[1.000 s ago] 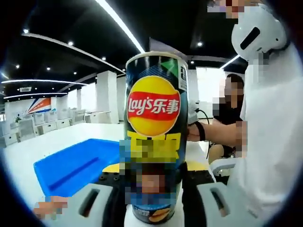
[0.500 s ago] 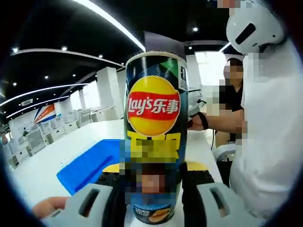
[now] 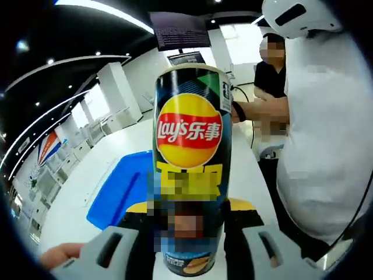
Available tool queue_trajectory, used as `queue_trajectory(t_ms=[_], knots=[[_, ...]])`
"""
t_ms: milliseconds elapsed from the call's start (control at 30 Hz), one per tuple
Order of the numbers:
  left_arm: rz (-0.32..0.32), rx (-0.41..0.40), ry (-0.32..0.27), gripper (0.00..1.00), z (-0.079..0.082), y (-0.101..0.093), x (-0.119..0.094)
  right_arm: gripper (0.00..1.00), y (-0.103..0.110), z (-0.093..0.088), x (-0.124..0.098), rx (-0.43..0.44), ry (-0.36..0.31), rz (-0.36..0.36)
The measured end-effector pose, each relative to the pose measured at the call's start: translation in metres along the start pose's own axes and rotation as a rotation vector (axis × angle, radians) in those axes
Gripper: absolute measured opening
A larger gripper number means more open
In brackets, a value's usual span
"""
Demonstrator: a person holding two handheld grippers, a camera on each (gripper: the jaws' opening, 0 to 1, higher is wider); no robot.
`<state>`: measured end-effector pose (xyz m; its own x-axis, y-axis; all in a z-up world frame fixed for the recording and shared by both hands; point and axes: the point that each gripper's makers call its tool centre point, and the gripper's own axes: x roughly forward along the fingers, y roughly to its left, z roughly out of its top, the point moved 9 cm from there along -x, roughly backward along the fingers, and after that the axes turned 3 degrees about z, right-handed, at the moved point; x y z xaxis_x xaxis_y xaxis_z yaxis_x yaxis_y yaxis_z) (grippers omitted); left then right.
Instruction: Open the lid of the chip container on the table, take out the chips, place them into the box in front of the container, and close the lid
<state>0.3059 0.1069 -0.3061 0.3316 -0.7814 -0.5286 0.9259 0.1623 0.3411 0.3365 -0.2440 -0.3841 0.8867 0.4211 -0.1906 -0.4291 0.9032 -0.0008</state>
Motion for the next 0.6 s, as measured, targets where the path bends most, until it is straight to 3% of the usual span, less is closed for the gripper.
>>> queue_trajectory(t_ms=[133, 467, 600], knots=[[-0.031, 0.052, 0.117, 0.44, -0.001, 0.006, -0.002, 0.39, 0.002, -0.001, 0.001, -0.007, 0.005, 0.009], [-0.082, 0.106, 0.244, 0.44, 0.0, 0.008, 0.008, 0.39, 0.005, -0.002, -0.003, -0.005, -0.004, 0.019], [-0.154, 0.124, 0.355, 0.44, -0.011, 0.003, 0.013, 0.39, 0.004, -0.006, -0.004, 0.003, -0.002, 0.018]])
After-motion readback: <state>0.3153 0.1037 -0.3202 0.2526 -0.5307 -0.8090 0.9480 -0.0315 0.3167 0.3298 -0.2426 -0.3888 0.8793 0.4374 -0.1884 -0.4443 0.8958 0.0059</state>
